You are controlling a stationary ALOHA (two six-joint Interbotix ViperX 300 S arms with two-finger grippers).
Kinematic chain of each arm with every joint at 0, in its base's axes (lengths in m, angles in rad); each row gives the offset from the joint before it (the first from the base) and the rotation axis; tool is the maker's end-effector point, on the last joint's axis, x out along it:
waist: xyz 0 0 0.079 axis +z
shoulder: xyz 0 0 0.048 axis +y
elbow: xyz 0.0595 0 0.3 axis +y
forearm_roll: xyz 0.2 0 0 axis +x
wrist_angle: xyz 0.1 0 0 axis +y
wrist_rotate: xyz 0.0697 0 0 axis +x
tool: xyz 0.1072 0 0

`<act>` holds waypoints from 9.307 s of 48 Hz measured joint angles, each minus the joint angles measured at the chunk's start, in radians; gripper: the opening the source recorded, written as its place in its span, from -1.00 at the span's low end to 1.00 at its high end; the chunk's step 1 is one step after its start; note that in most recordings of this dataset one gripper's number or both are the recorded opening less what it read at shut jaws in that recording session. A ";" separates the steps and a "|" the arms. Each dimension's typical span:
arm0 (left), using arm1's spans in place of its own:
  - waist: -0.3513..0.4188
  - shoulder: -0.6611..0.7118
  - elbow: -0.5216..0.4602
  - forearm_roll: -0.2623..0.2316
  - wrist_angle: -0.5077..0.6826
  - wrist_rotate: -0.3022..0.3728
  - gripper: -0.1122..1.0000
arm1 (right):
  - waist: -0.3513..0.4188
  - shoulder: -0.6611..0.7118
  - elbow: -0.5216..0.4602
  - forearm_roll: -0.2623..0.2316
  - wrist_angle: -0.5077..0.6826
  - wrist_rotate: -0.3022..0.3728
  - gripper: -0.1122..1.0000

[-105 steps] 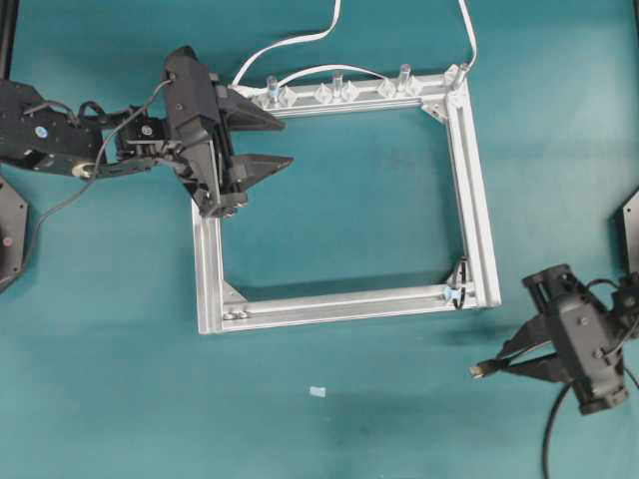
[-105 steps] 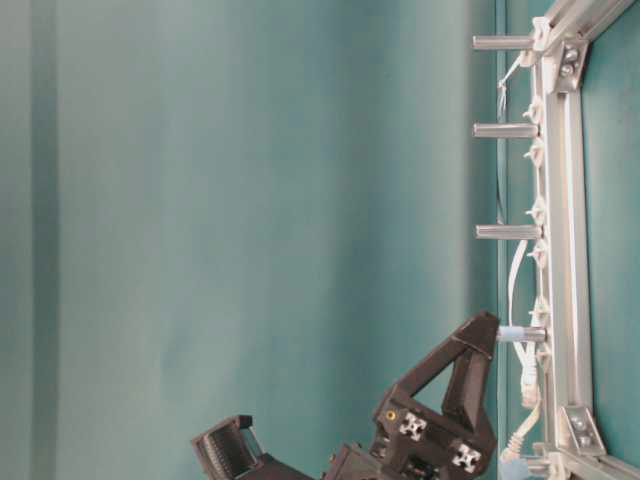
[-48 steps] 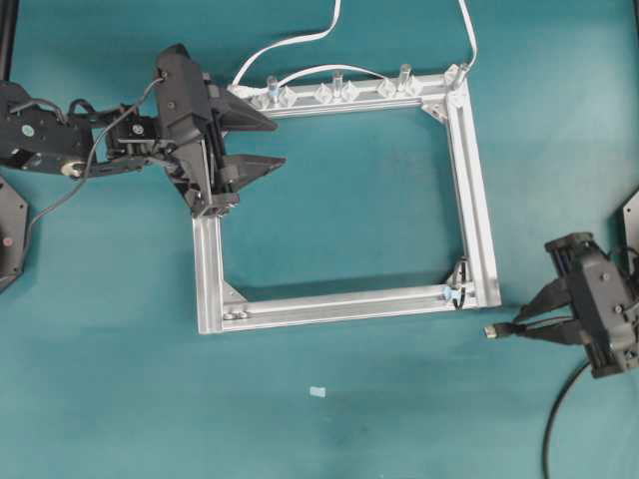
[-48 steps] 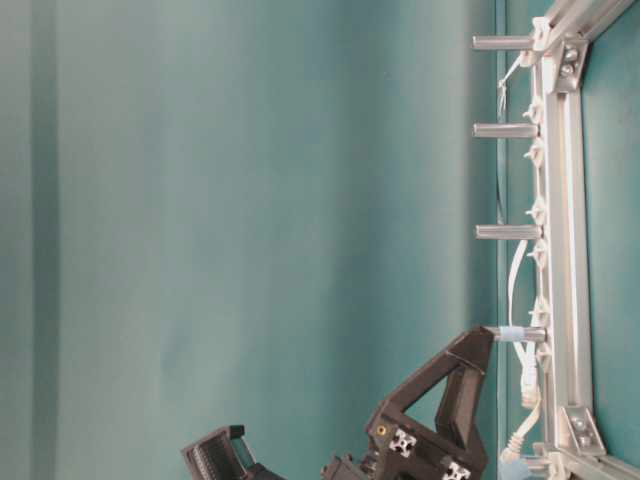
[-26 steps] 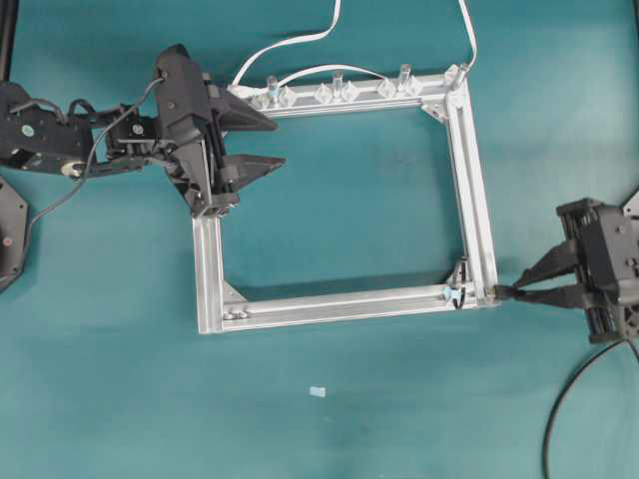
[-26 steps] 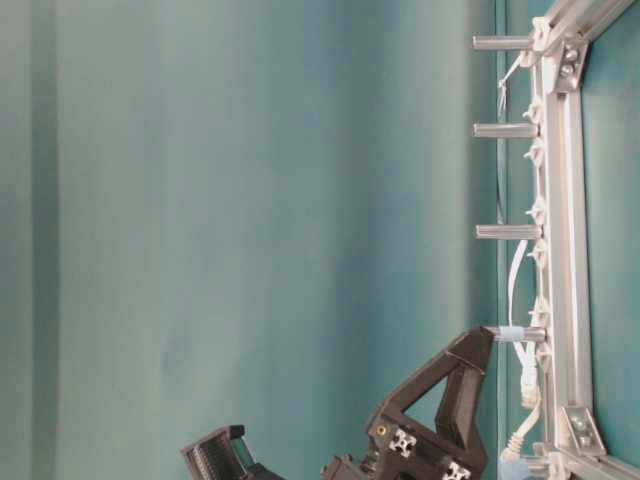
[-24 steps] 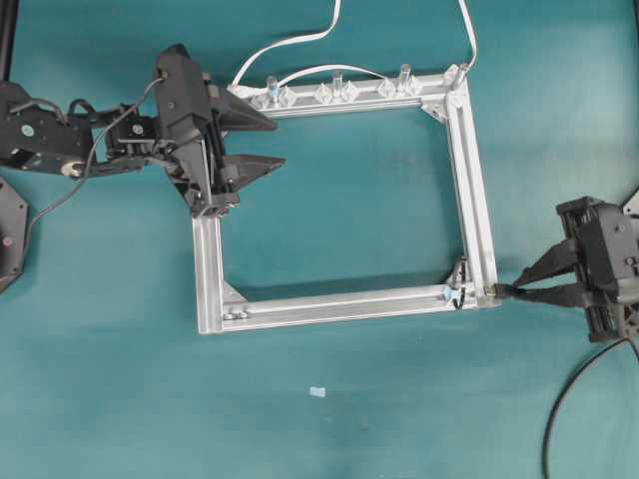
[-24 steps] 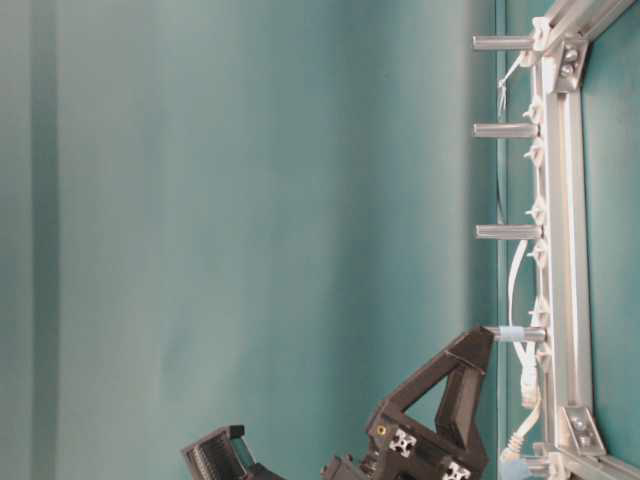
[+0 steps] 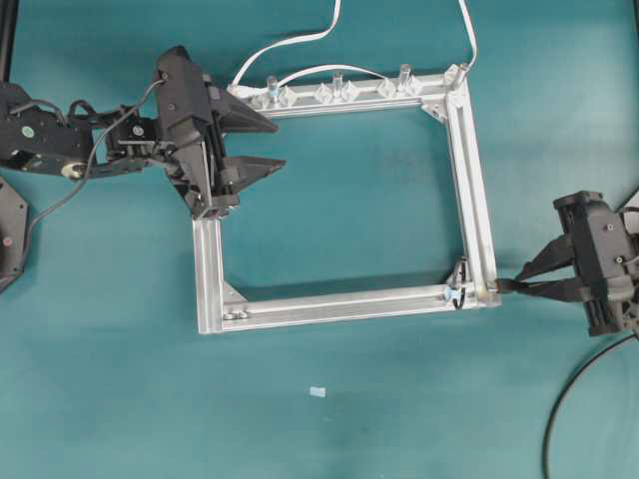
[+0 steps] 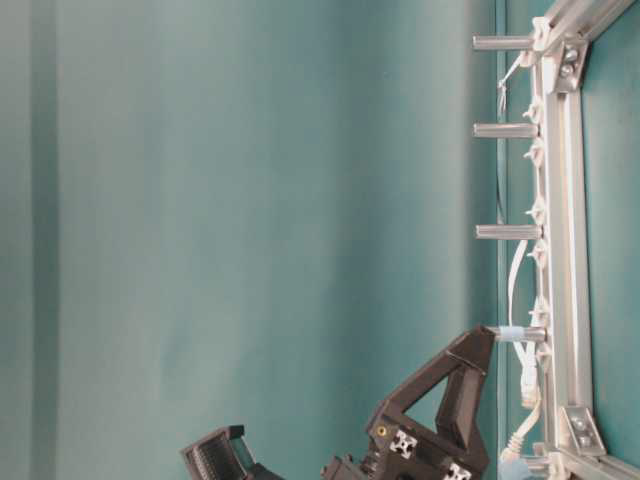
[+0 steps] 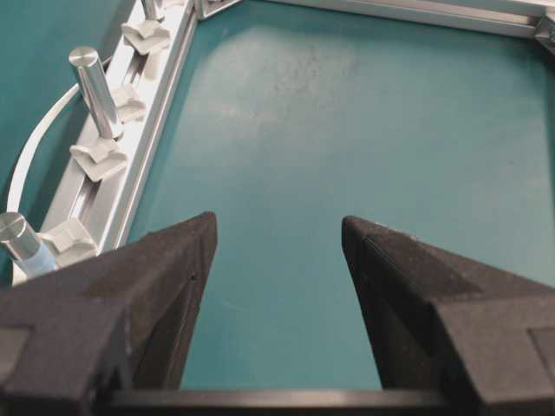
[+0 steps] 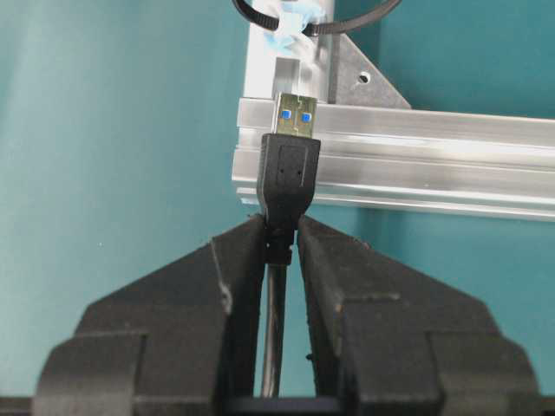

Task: Insert the wire through the string loop located on the right side.
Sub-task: 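Push the USB plug through the black zip-tie loop with the right gripper, then move the left gripper to the plug and grasp it beyond the loop, then open the right gripper and pull it back to the right, then pull the cable leftward through the loop with the left gripper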

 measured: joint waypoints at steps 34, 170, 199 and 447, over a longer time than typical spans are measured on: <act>-0.002 0.000 0.000 0.000 0.000 0.000 0.34 | 0.000 0.000 0.000 0.000 -0.002 0.000 -0.46; -0.314 0.170 -0.229 0.000 0.218 0.000 0.34 | -0.002 0.314 -0.235 -0.002 -0.081 0.000 -0.46; -0.319 0.462 -0.584 0.000 0.218 -0.002 0.34 | -0.002 0.314 -0.235 -0.002 -0.095 0.000 -0.46; -0.336 0.037 -0.212 0.000 0.678 -0.098 -0.47 | -0.003 0.051 -0.043 0.000 -0.110 0.066 0.36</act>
